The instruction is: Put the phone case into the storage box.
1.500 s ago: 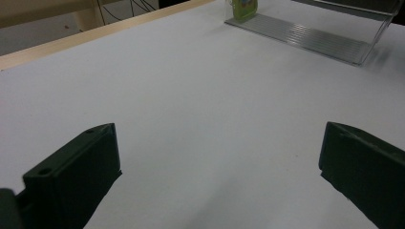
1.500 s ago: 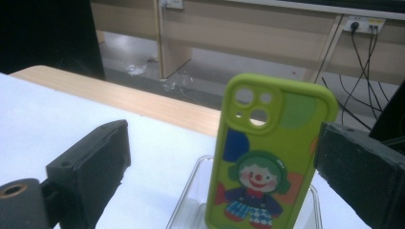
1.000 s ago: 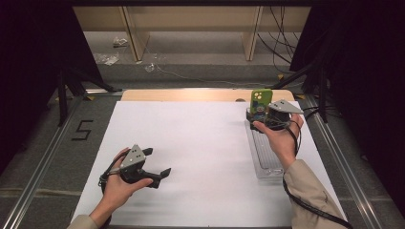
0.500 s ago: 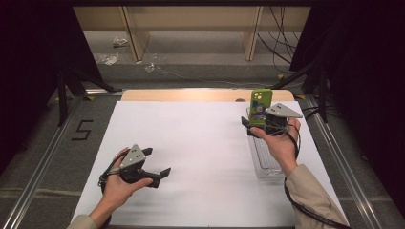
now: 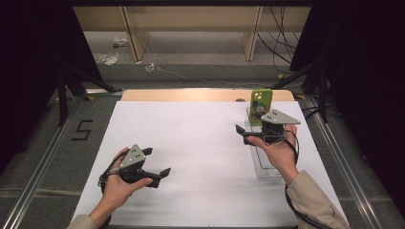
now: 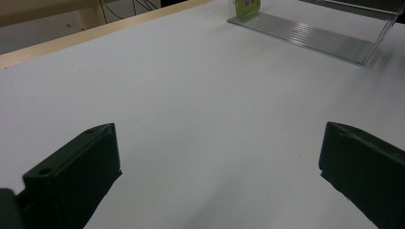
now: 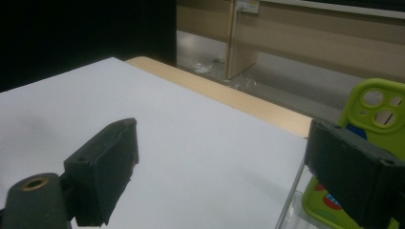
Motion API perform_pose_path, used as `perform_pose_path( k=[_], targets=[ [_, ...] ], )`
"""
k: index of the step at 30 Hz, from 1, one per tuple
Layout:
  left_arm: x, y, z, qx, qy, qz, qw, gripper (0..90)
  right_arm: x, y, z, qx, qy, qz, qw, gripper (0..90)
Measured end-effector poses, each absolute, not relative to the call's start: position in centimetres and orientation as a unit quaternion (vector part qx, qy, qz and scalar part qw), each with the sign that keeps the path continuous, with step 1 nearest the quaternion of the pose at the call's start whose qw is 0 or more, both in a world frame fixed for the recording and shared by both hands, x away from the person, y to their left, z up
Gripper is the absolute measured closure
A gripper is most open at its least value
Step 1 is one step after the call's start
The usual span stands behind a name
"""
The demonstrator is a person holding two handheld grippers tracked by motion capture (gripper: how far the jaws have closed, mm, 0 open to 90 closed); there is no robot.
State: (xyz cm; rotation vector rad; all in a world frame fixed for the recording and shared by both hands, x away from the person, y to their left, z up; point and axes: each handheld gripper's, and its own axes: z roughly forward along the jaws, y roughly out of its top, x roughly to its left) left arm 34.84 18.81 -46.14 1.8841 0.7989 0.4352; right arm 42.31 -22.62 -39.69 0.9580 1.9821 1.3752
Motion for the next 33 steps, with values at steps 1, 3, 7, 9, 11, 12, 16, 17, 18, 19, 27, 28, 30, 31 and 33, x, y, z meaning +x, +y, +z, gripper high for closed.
perform_pose_path(
  k=[1,3,7,9,11,12,16,17,18,19,27,28,30,31,33],
  targets=[
    [34.8,18.8,-46.1,0.779,0.330,0.180,0.501,0.0,42.2,-22.6,-39.7,0.354,0.736,0.512,0.267,12.4],
    [34.8,18.8,-46.2,0.780,0.330,0.180,0.501,0.0,41.9,-22.6,-39.7,0.350,0.738,0.513,0.265,12.4],
    [34.8,18.8,-46.1,0.780,0.330,0.180,0.501,0.0,41.4,-22.5,-39.7,0.341,0.740,0.518,0.261,12.6],
    [34.8,18.8,-46.1,0.780,0.330,0.180,0.501,0.0,41.2,-22.6,-39.7,0.337,0.742,0.518,0.259,12.5],
    [34.8,18.8,-46.2,0.780,0.330,0.180,0.501,0.0,41.0,-22.6,-39.8,0.334,0.743,0.521,0.256,12.6],
    [34.8,18.8,-46.2,0.780,0.330,0.180,0.501,0.0,40.8,-22.6,-39.8,0.333,0.744,0.521,0.254,12.6],
    [34.8,18.8,-46.1,0.780,0.330,0.180,0.501,0.0,40.5,-22.6,-39.9,0.330,0.746,0.522,0.248,12.7],
    [34.8,18.8,-46.1,0.780,0.330,0.180,0.500,0.0,40.4,-22.6,-39.9,0.329,0.746,0.523,0.247,12.9],
    [34.8,18.8,-46.1,0.780,0.330,0.180,0.500,0.0,40.4,-22.6,-39.9,0.329,0.746,0.524,0.247,13.0],
    [34.8,18.8,-46.1,0.780,0.330,0.180,0.500,0.0,40.3,-22.6,-39.9,0.329,0.746,0.524,0.246,13.3],
    [34.8,18.9,-46.1,0.780,0.330,0.181,0.500,0.0,39.5,-22.6,-39.9,0.322,0.748,0.528,0.241,14.8],
    [34.8,18.9,-46.1,0.780,0.330,0.181,0.500,0.0,39.4,-22.6,-39.9,0.321,0.749,0.528,0.240,14.7],
    [34.8,18.9,-46.1,0.780,0.330,0.181,0.500,0.0,39.3,-22.6,-39.9,0.320,0.749,0.529,0.239,14.7],
    [34.8,18.9,-46.1,0.780,0.330,0.181,0.500,0.0,39.2,-22.6,-39.9,0.319,0.749,0.530,0.237,14.7],
    [34.8,18.9,-46.1,0.780,0.330,0.181,0.500,0.0,39.0,-22.6,-40.0,0.317,0.751,0.530,0.235,14.7]
  ],
)
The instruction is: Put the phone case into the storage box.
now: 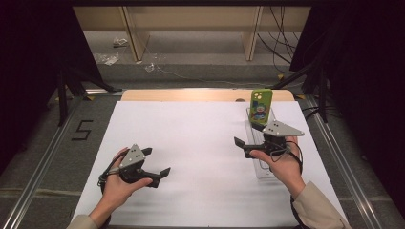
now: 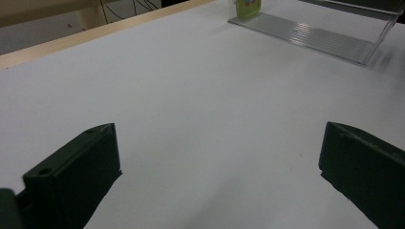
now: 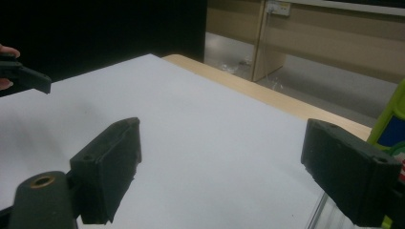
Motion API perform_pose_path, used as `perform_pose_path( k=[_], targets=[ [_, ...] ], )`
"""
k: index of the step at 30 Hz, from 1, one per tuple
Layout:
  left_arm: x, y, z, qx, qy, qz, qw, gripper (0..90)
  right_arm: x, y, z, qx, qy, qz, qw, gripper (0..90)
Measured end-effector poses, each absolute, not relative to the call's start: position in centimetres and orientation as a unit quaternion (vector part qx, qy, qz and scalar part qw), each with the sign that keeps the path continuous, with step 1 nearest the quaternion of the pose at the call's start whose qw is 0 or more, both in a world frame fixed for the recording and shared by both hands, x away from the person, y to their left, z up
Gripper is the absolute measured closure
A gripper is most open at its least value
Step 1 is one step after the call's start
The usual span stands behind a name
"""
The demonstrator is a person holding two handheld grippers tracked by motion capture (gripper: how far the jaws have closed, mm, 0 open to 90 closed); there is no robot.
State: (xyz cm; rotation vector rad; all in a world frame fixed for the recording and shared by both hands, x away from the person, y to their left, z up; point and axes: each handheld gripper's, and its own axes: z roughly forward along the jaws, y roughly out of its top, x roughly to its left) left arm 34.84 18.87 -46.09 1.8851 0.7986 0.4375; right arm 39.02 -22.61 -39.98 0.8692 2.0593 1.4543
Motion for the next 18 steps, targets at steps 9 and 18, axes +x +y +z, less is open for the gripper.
perform_pose_path(
  k=[9,18],
  targets=[
    [34.9,18.9,-46.1,0.779,0.331,0.182,0.501,0.0,38.2,-22.9,-40.2,0.313,0.754,0.529,0.230,14.8],
    [34.9,18.9,-46.1,0.779,0.332,0.181,0.500,0.0,37.6,-23.3,-40.4,0.310,0.755,0.530,0.229,15.1]
  ],
)
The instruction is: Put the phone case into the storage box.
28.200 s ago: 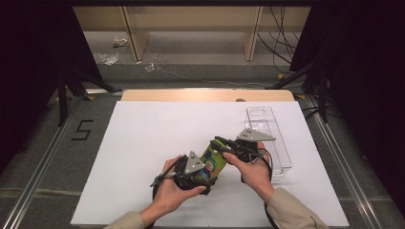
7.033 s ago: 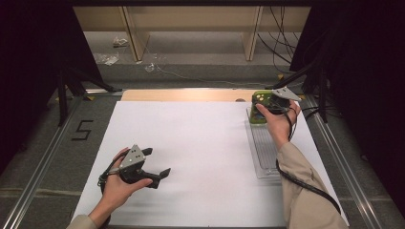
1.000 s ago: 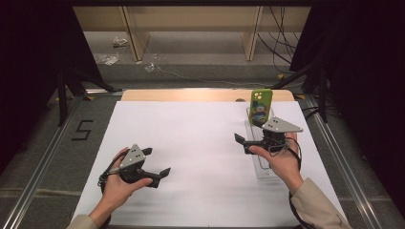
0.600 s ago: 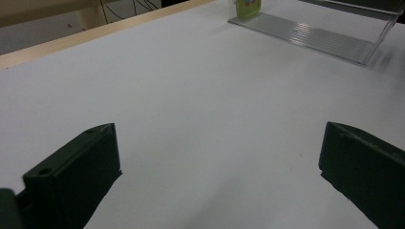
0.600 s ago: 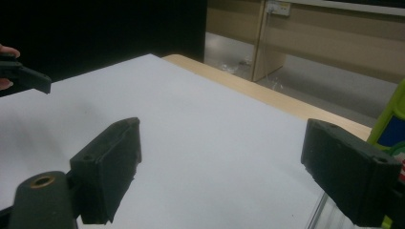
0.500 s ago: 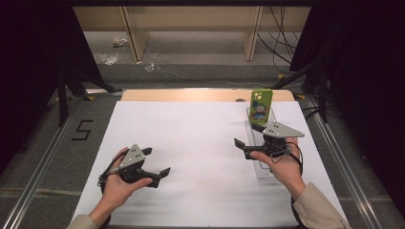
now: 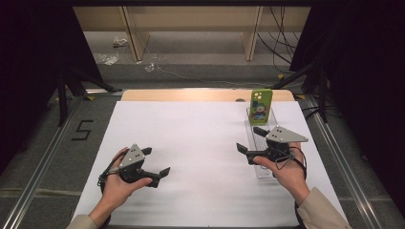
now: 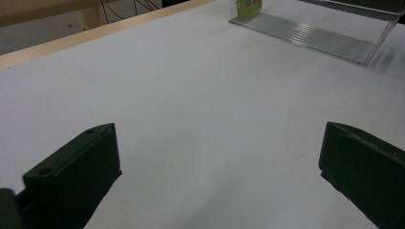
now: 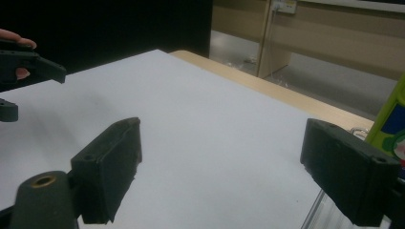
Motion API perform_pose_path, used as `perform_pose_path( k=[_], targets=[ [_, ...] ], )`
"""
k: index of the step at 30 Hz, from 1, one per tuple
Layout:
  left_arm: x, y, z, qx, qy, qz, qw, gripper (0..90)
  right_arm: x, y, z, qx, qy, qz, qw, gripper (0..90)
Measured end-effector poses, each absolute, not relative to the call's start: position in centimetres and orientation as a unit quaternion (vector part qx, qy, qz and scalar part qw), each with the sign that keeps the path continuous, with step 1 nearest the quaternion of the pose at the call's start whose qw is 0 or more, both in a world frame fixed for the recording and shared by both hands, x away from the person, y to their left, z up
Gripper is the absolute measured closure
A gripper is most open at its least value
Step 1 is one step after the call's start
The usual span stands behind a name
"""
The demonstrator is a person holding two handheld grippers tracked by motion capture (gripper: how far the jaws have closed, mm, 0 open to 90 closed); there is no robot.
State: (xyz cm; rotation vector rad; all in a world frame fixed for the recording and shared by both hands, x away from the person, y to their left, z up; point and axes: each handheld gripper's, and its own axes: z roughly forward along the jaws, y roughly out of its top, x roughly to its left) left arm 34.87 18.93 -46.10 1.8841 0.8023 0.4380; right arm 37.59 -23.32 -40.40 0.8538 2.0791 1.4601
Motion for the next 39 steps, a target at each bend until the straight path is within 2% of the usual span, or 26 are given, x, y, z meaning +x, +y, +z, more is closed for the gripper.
perform_pose_path(
  k=[39],
  targets=[
    [34.9,19.0,-46.1,0.780,0.332,0.182,0.499,0.0,35.7,-24.5,-41.5,0.295,0.766,0.530,0.213,15.8]
  ],
)
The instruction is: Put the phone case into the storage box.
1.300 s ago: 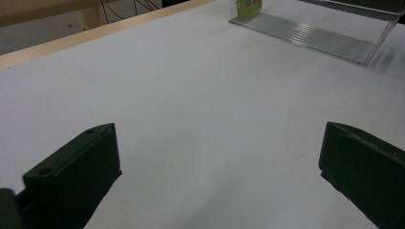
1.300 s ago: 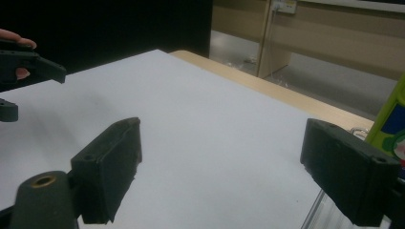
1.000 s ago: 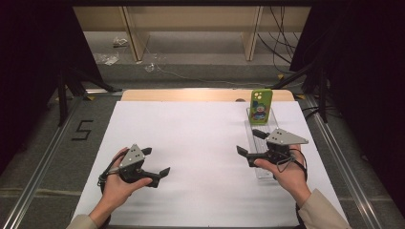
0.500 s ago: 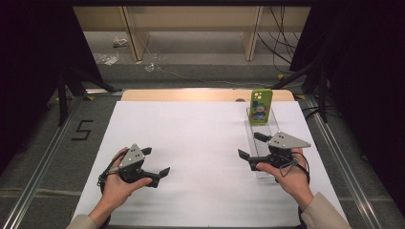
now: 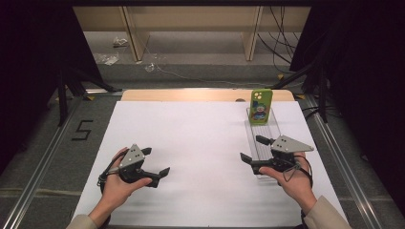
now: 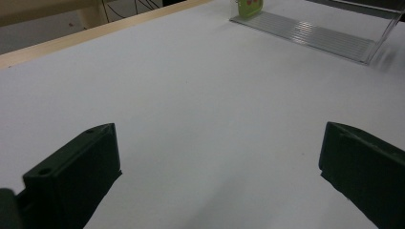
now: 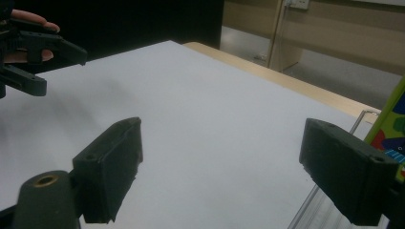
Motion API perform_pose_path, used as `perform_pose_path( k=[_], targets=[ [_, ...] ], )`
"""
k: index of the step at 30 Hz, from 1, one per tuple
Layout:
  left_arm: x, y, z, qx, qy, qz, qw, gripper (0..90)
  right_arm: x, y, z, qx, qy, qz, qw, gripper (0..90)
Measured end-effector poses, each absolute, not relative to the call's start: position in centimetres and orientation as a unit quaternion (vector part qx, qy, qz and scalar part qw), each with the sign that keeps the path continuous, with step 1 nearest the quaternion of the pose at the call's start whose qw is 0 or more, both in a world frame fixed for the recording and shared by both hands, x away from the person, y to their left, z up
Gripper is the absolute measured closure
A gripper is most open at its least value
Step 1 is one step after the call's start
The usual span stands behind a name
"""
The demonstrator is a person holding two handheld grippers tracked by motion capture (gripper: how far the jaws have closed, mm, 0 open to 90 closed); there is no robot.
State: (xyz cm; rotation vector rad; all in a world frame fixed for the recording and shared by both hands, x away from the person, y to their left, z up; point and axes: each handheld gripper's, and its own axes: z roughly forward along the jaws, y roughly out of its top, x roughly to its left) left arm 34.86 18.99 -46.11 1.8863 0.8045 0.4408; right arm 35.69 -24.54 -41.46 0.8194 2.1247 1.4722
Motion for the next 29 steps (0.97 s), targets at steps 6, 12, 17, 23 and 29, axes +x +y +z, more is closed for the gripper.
perform_pose_path(
  k=[6,12,17,23,29],
  targets=[
    [34.87,19.01,-46.12,0.779,0.333,0.182,0.499,0.0,35.39,-24.90,-41.61,0.296,0.764,0.532,0.214,15.8],
    [34.87,19.00,-46.13,0.779,0.333,0.183,0.499,0.0,35.16,-25.09,-41.85,0.293,0.763,0.535,0.213,15.7],
    [34.88,19.02,-46.15,0.779,0.333,0.182,0.498,0.0,35.03,-25.17,-41.93,0.290,0.763,0.537,0.214,15.7],
    [34.92,19.02,-46.18,0.779,0.334,0.183,0.498,0.0,35.04,-25.23,-42.11,0.291,0.764,0.536,0.213,15.6],
    [34.98,19.08,-46.17,0.778,0.335,0.183,0.498,0.0,35.01,-25.21,-42.11,0.288,0.762,0.540,0.213,15.6]
  ],
)
